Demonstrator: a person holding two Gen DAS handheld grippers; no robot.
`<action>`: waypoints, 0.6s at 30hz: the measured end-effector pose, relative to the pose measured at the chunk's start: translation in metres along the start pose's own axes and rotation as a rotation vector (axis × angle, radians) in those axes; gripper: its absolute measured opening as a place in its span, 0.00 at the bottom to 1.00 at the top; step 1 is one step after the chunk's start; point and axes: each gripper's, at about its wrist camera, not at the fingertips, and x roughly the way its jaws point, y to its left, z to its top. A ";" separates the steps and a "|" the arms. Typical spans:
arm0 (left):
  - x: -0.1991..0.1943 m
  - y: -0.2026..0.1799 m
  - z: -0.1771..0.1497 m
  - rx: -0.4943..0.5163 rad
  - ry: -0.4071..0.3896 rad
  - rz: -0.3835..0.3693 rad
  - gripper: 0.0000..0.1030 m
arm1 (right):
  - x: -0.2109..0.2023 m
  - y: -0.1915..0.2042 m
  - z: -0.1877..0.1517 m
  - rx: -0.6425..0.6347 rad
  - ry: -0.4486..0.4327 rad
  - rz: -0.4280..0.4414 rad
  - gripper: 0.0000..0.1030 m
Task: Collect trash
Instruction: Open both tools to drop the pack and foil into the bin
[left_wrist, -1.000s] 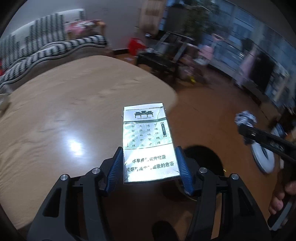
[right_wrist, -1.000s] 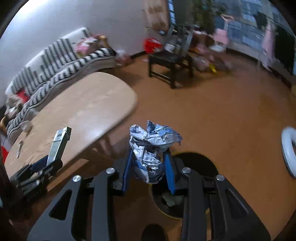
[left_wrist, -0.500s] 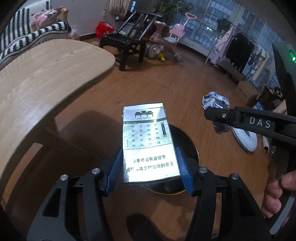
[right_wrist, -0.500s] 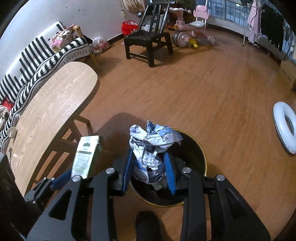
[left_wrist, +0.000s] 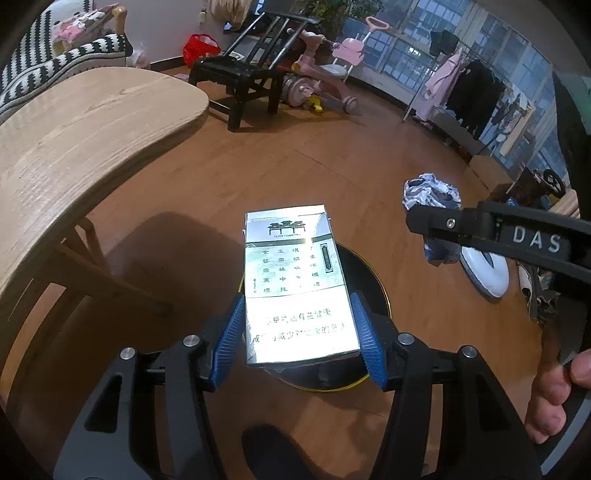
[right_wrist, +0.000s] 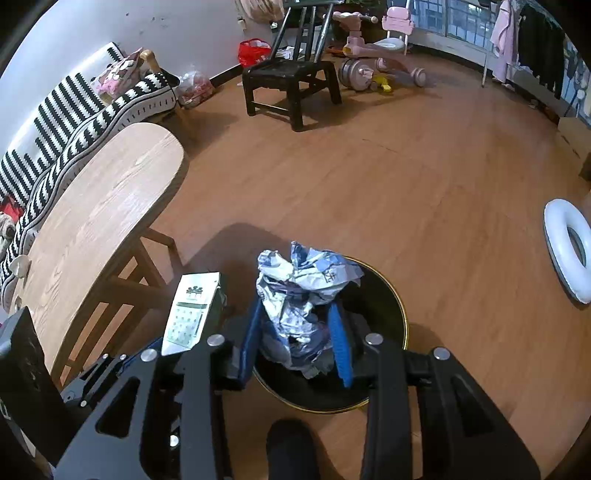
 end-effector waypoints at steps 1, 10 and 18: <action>0.001 0.000 0.000 0.002 0.001 0.000 0.55 | 0.000 -0.001 0.000 0.002 -0.002 0.001 0.34; 0.007 -0.002 -0.002 0.013 0.016 -0.006 0.59 | -0.003 -0.003 -0.002 0.016 -0.017 -0.016 0.60; 0.004 0.002 -0.001 -0.019 -0.002 0.002 0.69 | -0.004 -0.005 -0.002 0.022 -0.024 -0.020 0.67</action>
